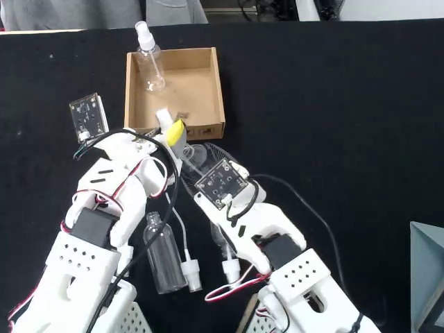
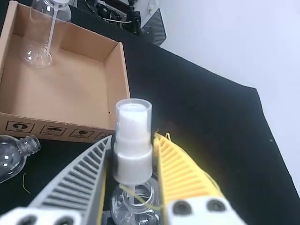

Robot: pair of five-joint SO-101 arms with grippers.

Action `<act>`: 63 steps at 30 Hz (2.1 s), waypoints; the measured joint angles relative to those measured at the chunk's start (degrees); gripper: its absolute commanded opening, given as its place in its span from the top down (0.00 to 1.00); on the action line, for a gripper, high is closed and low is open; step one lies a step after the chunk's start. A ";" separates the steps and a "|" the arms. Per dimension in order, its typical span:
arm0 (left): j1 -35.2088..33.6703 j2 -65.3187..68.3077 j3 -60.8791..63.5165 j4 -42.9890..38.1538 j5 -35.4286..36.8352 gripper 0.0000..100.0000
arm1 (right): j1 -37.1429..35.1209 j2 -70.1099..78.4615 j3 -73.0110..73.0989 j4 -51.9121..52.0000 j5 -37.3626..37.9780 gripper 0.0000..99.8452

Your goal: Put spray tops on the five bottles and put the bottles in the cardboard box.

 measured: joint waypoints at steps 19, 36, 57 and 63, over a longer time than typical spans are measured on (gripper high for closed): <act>0.35 0.00 0.00 2.73 1.32 0.80 | 1.14 0.00 0.00 0.00 -0.09 0.99; 1.93 0.00 -0.88 2.73 1.67 0.80 | 1.14 0.00 0.00 0.00 -0.18 0.99; 0.44 0.00 -3.16 2.73 -3.60 0.80 | 2.55 0.00 0.00 0.00 -0.18 0.99; 0.18 0.00 -3.87 2.73 -3.60 0.80 | 2.55 0.00 0.00 0.00 -0.18 0.99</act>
